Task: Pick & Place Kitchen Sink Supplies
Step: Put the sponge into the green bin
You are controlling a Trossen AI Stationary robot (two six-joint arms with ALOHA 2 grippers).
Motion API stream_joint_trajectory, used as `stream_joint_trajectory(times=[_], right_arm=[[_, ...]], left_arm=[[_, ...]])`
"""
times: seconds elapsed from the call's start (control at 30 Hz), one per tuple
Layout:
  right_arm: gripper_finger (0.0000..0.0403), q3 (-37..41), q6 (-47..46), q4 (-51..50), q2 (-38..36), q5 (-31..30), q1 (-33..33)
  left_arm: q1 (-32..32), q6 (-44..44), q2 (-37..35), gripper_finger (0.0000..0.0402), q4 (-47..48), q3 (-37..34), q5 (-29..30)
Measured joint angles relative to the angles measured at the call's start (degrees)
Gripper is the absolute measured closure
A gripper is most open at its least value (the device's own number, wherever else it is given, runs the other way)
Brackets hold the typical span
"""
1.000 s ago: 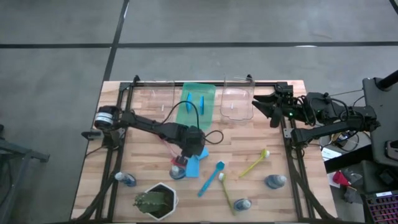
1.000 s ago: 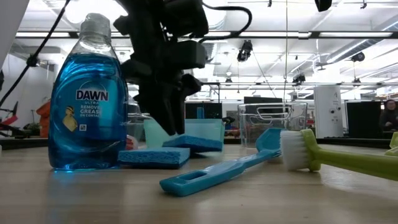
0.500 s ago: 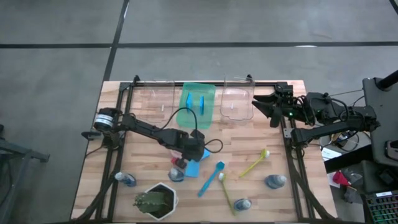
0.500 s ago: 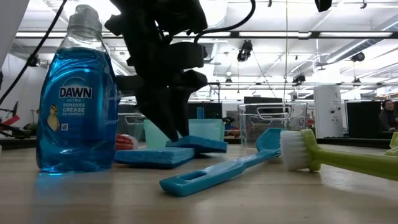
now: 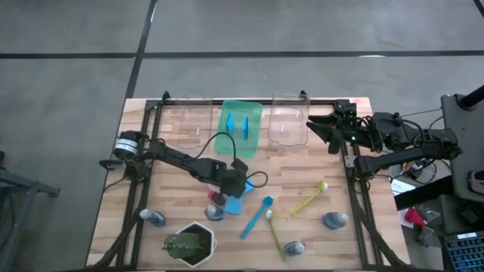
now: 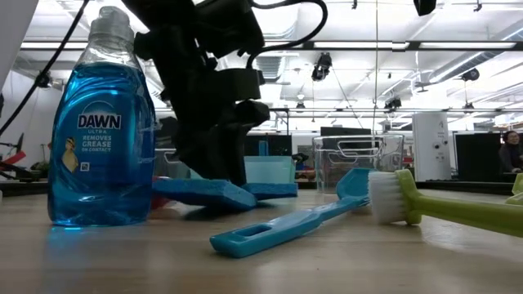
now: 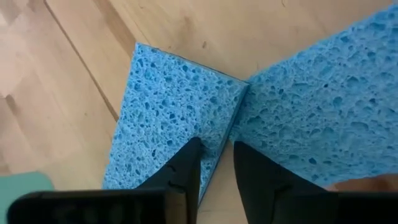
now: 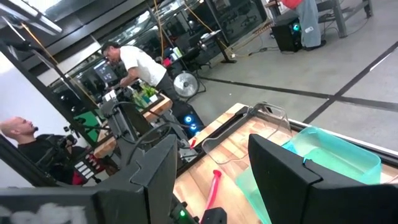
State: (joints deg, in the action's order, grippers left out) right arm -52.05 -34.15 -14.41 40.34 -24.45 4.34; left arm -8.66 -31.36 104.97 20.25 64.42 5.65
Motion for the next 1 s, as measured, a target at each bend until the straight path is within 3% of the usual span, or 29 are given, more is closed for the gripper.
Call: stream_joint_trajectory(times=[0.23, 0.7, 1.0], right_arm=[[0.0209, 0.0, -1.2, 0.0, 0.7, -0.2, 0.0], [0.0209, 0.0, -1.7, 0.2, 1.1, -0.2, 0.0], [0.0209, 0.0, -1.5, 0.2, 0.9, -0.1, 0.0]], left_arm=[[0.6, 1.3, 0.0, 0.0394, -1.5, 0.0, -0.2], [0.8, 9.5, 0.0, 0.0401, 9.8, 7.2, -3.1], [0.8, 14.9, -0.2, 0.0401, 22.7, 16.4, -3.1]])
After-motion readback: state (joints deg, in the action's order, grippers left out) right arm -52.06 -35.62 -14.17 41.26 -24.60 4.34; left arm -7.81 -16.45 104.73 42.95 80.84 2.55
